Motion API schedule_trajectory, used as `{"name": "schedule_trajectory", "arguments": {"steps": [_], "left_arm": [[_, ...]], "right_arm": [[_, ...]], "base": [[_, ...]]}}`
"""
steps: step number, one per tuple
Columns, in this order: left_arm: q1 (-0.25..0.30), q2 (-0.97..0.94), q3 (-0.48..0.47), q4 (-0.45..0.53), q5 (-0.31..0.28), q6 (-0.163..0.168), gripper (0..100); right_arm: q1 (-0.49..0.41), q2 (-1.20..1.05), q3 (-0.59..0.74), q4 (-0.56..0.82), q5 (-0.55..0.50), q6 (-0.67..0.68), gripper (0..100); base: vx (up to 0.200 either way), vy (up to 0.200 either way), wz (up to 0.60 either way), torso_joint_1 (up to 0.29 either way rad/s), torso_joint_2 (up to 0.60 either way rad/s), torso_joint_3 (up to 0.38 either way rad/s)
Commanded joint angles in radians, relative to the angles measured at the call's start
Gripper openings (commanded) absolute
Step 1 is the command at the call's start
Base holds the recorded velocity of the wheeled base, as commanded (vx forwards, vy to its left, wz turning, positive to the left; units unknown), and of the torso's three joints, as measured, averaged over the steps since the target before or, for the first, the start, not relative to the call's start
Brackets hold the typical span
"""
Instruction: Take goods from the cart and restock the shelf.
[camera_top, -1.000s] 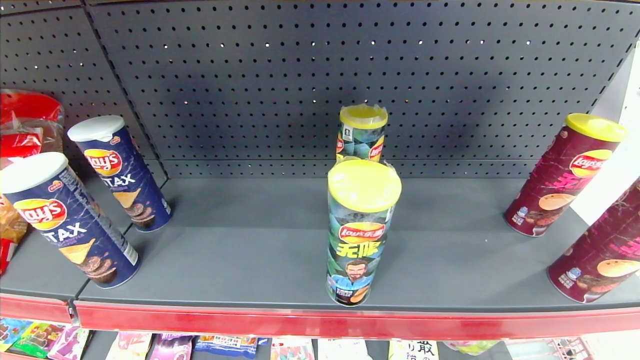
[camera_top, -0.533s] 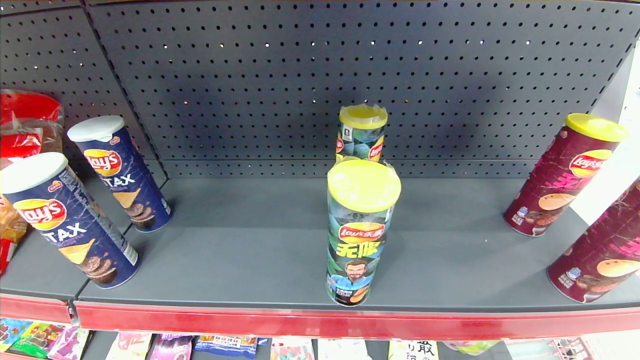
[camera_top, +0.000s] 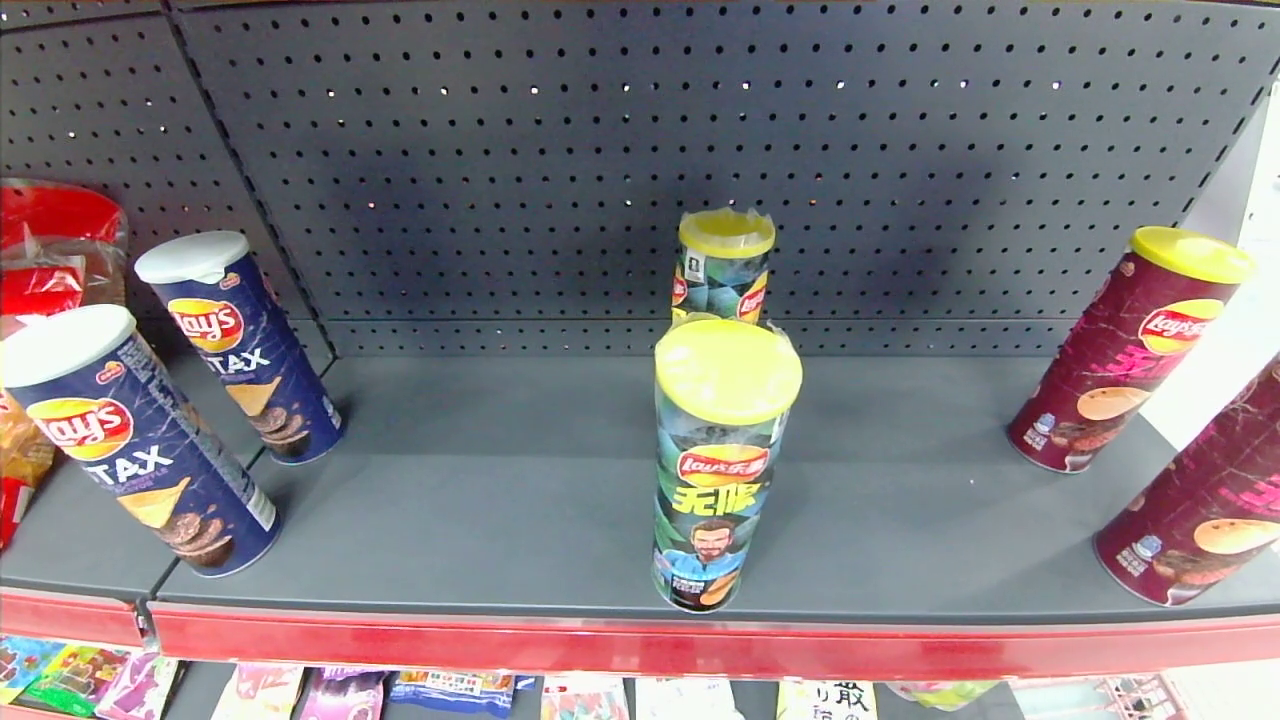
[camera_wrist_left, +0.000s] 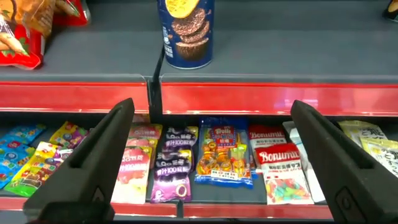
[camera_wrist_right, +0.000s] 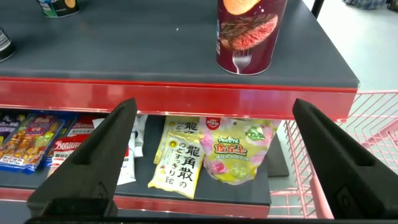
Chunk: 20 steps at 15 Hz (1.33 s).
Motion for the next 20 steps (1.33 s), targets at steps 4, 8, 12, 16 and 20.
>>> {"name": "schedule_trajectory", "arguments": {"steps": [4, 8, 12, 16, 20], "left_arm": [[0.000, -0.001, 0.000, 0.000, 0.000, -0.002, 100], [0.000, -0.001, 0.000, 0.000, 0.000, -0.003, 100], [0.000, -0.001, 0.000, 0.000, -0.001, 0.000, 100], [0.000, -0.001, 0.000, 0.000, -0.001, -0.006, 100], [0.000, -0.001, 0.000, 0.000, -0.001, -0.006, 100]], "right_arm": [[0.000, 0.000, 0.000, 0.000, 0.000, -0.002, 100], [0.000, 0.000, 0.000, 0.000, 0.000, 0.000, 100], [0.000, 0.000, 0.000, 0.000, 0.003, 0.000, 100], [0.000, 0.000, 0.000, 0.000, 0.003, 0.000, 100], [0.000, 0.000, 0.000, 0.000, 0.005, 0.000, 100]], "base": [[-0.150, 0.000, 0.00, 0.004, 0.00, 0.003], [0.000, 0.000, 0.00, 0.000, 0.00, 0.000], [0.000, -0.150, 0.00, -0.001, 0.00, 0.002], [0.000, 0.000, 0.00, 0.000, 0.00, 0.000], [0.000, 0.000, 0.00, 0.000, 0.00, 0.000]]}}
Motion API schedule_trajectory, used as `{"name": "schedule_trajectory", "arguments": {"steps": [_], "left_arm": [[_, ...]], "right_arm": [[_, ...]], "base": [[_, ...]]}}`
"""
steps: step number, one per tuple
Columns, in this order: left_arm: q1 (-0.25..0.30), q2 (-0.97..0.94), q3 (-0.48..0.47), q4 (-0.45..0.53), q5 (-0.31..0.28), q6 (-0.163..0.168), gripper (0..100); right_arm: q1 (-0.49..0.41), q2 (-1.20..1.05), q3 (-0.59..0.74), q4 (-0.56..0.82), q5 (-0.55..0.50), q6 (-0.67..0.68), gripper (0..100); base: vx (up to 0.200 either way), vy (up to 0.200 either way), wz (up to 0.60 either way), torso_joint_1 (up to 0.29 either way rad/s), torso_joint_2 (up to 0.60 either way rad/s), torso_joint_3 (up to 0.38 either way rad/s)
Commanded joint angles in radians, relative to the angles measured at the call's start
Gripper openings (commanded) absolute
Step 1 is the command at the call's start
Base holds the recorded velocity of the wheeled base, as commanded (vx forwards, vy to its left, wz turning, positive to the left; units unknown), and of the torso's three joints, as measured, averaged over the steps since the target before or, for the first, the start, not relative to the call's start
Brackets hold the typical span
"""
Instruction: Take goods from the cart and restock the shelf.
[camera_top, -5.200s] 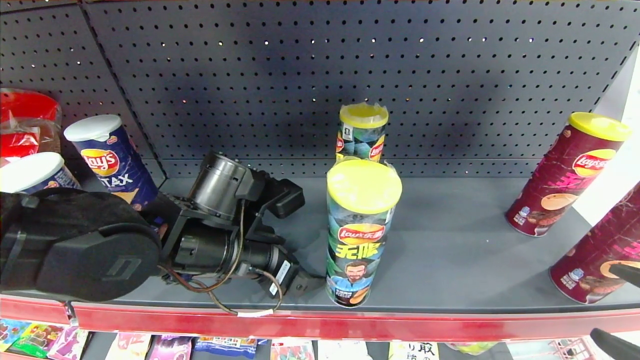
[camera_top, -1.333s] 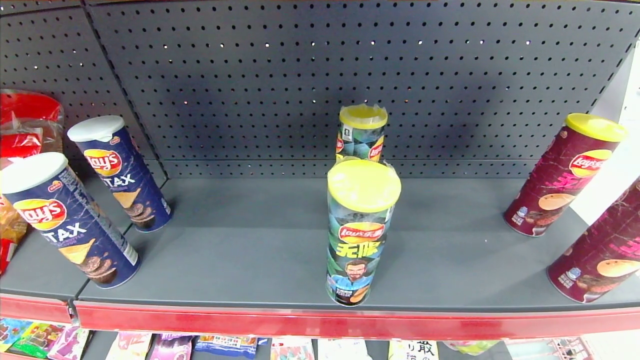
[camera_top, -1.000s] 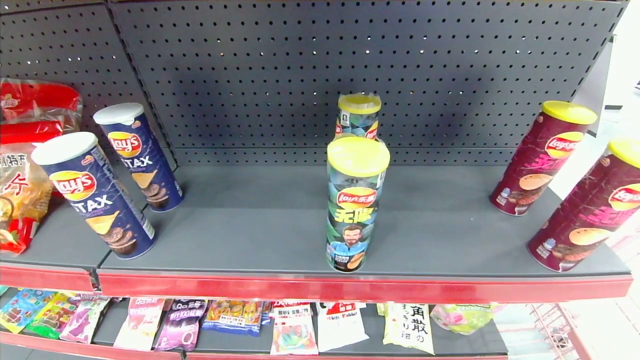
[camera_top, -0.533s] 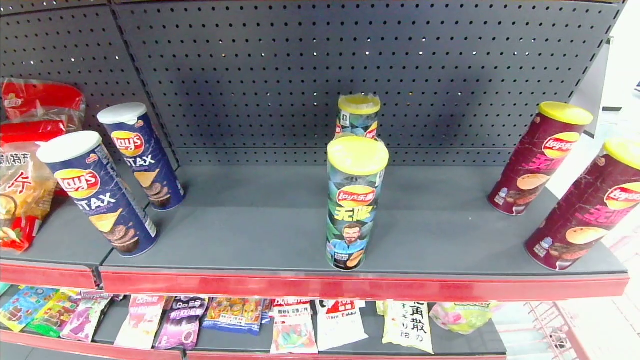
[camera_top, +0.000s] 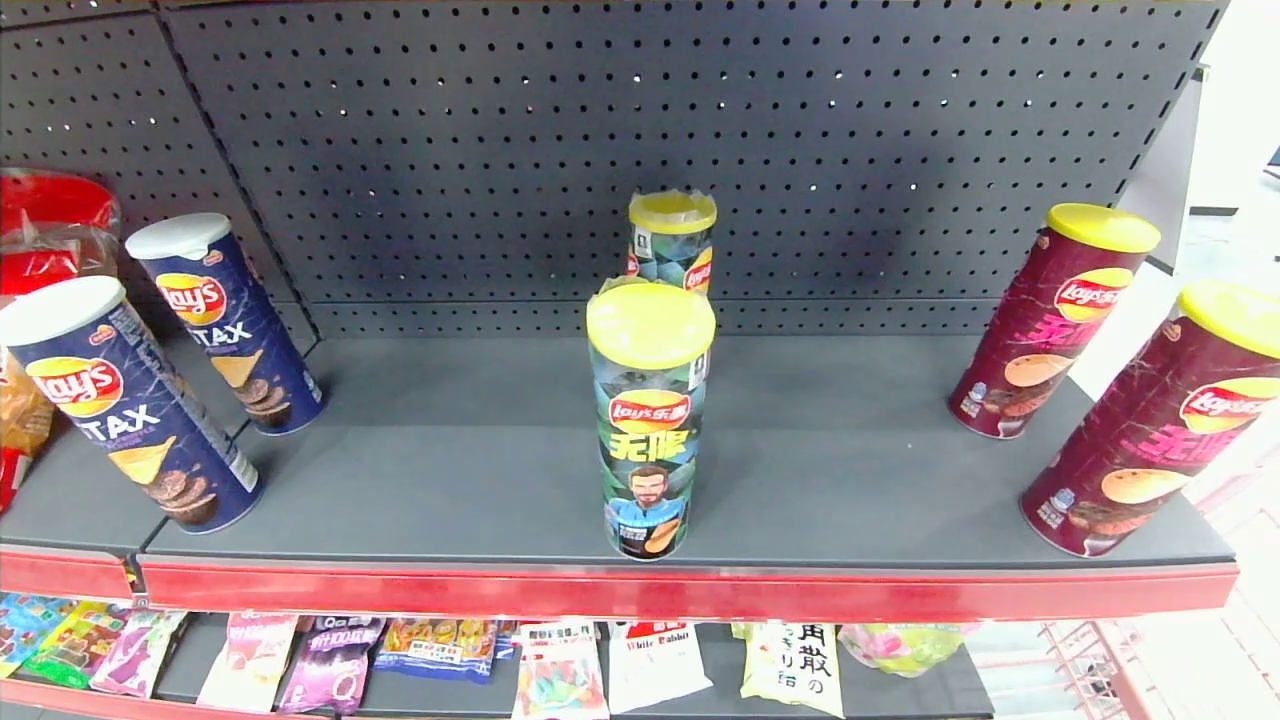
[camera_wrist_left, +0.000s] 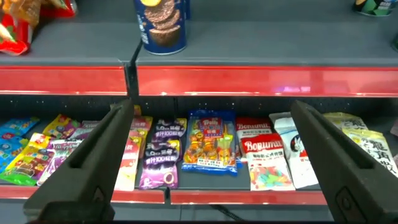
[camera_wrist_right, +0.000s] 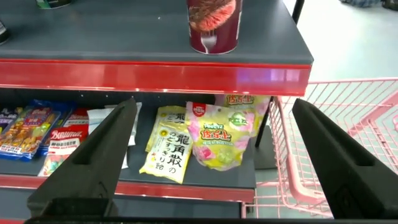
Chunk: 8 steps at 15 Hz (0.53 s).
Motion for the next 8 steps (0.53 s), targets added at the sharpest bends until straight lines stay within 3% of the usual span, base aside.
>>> {"name": "schedule_trajectory", "arguments": {"steps": [1, 8], "left_arm": [[0.000, 0.000, 0.000, 0.000, 0.001, 0.000, 100], [0.000, 0.000, 0.000, 0.000, 0.001, 0.000, 100]], "right_arm": [[0.000, 0.000, 0.000, 0.000, 0.000, 0.001, 100], [0.000, 0.000, 0.000, 0.000, 0.000, 0.001, 100]], "base": [[0.000, 0.000, 0.00, 0.000, 0.00, 0.000], [0.000, 0.000, 0.00, 0.000, 0.00, 0.000]]}}
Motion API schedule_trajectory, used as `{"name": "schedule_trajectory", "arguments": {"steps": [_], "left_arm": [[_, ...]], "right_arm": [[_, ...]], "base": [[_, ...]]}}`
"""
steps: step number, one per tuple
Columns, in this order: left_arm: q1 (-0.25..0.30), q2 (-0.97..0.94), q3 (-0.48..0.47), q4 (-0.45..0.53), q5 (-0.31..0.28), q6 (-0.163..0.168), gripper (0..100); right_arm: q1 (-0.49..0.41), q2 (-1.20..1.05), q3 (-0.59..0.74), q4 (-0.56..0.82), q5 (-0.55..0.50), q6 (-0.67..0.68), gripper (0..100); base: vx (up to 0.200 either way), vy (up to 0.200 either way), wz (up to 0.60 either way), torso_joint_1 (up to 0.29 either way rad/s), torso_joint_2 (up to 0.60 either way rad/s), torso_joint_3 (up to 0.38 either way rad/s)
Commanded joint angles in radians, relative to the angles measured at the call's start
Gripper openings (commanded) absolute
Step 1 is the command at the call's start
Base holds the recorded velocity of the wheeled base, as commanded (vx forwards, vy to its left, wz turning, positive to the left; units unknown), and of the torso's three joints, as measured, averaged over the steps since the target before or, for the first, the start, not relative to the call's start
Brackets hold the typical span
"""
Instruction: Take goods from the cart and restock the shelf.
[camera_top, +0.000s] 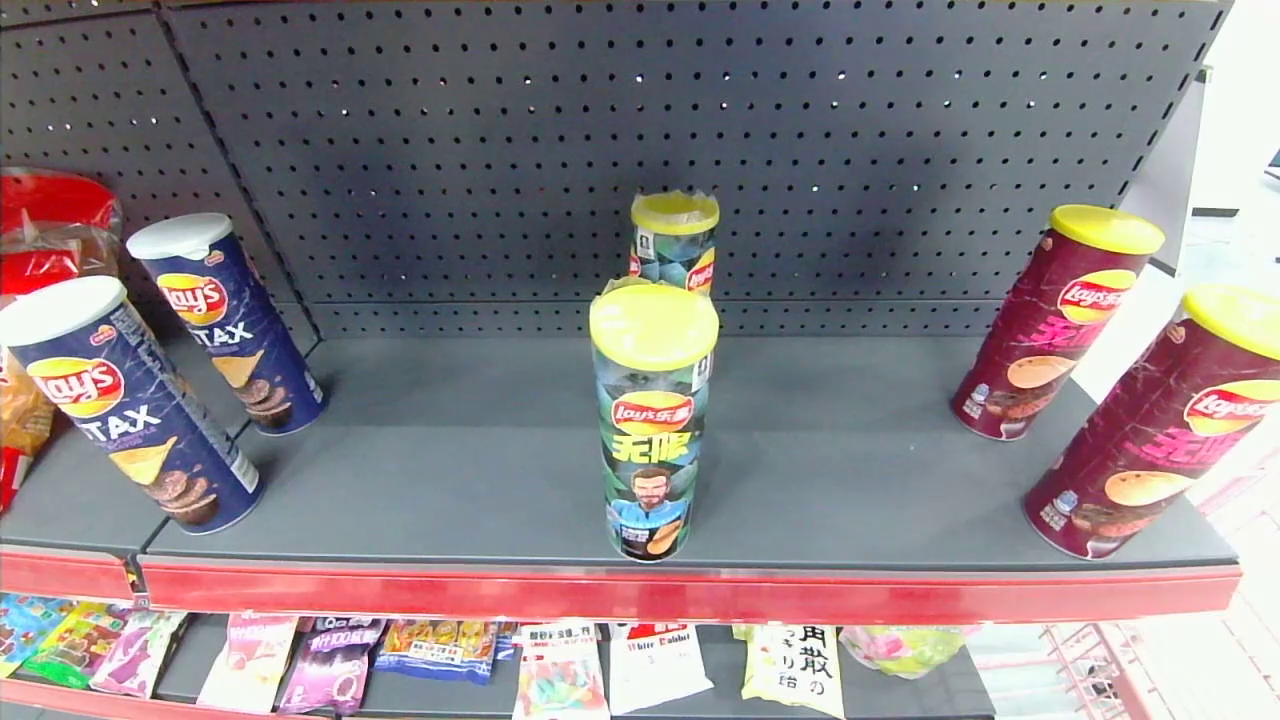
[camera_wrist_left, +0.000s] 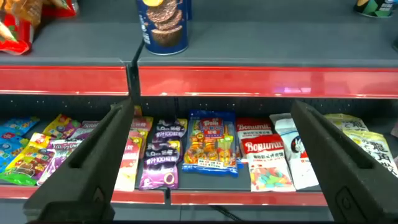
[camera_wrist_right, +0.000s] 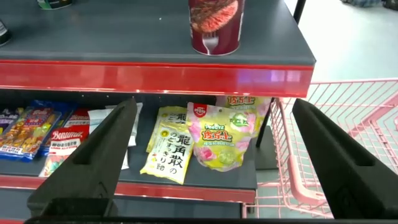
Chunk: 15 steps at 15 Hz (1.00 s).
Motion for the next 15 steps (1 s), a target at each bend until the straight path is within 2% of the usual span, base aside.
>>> {"name": "schedule_trajectory", "arguments": {"steps": [1, 15], "left_arm": [[0.000, 0.000, 0.000, 0.000, 0.000, 0.000, 100], [0.000, 0.000, 0.000, 0.000, 0.000, 0.000, 100]], "right_arm": [[0.000, 0.000, 0.000, 0.000, 0.000, 0.000, 100], [-0.001, -0.002, 0.000, 0.000, -0.021, 0.008, 100]], "base": [[0.000, 0.000, 0.00, 0.000, 0.00, 0.000], [0.000, 0.000, 0.00, 0.000, 0.00, 0.000]]}}
